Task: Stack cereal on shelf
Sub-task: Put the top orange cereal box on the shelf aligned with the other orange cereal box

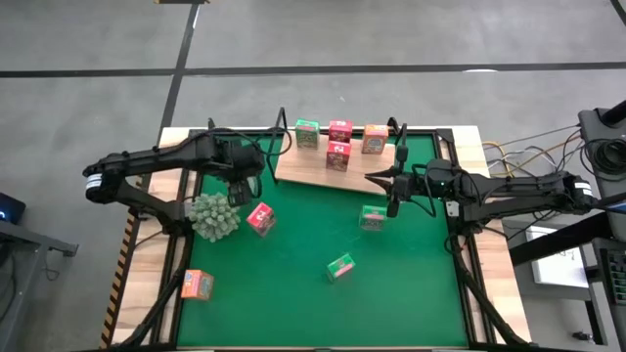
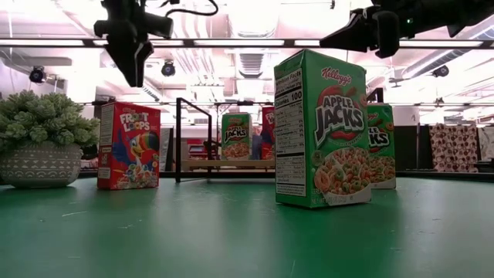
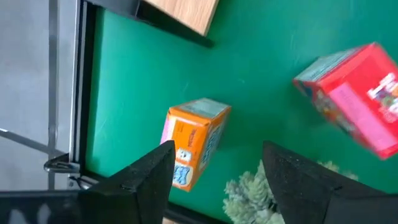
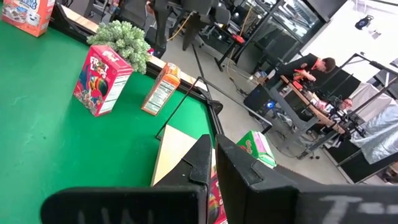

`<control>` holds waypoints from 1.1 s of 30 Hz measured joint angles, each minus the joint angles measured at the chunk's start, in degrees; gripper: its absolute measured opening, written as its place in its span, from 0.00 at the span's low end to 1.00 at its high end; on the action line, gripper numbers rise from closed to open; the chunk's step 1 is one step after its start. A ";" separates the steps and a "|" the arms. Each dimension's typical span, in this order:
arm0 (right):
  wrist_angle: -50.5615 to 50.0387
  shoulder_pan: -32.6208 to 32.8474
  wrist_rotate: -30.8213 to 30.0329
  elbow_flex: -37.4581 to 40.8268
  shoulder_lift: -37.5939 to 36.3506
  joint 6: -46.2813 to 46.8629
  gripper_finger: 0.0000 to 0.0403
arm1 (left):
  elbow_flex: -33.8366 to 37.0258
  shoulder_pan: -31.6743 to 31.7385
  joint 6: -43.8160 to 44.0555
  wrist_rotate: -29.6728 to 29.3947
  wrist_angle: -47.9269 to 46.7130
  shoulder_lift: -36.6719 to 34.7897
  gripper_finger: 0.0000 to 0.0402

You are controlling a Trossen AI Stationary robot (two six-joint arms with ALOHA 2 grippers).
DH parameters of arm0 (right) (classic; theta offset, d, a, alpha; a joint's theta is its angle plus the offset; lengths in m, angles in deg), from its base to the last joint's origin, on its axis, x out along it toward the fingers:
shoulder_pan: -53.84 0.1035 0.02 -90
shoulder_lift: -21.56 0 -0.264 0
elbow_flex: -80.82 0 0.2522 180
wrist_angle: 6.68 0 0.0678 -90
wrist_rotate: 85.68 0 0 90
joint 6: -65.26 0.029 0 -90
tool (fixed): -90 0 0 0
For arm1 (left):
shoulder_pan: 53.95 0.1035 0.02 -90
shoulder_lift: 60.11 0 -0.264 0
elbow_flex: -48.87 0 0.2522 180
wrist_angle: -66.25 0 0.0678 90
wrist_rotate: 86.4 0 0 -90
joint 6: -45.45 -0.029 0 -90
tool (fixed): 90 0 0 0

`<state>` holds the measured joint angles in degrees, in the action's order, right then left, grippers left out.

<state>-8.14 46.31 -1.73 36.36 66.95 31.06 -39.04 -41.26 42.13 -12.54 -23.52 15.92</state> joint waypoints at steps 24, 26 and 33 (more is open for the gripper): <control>0.20 0.00 0.00 0.00 0.01 1.13 0.03 | 9.48 14.69 -15.05 6.56 5.51 0.02 0.62; 0.20 0.00 -0.01 0.00 0.01 1.10 0.03 | 9.95 15.30 -15.27 7.09 5.97 0.02 0.62; 0.19 0.00 -0.01 0.00 0.01 1.03 0.03 | 11.92 16.83 -16.57 7.92 9.70 0.02 0.62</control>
<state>-7.95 46.31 -1.74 36.36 66.96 32.09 -27.13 -24.43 25.56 -4.62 -13.82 15.94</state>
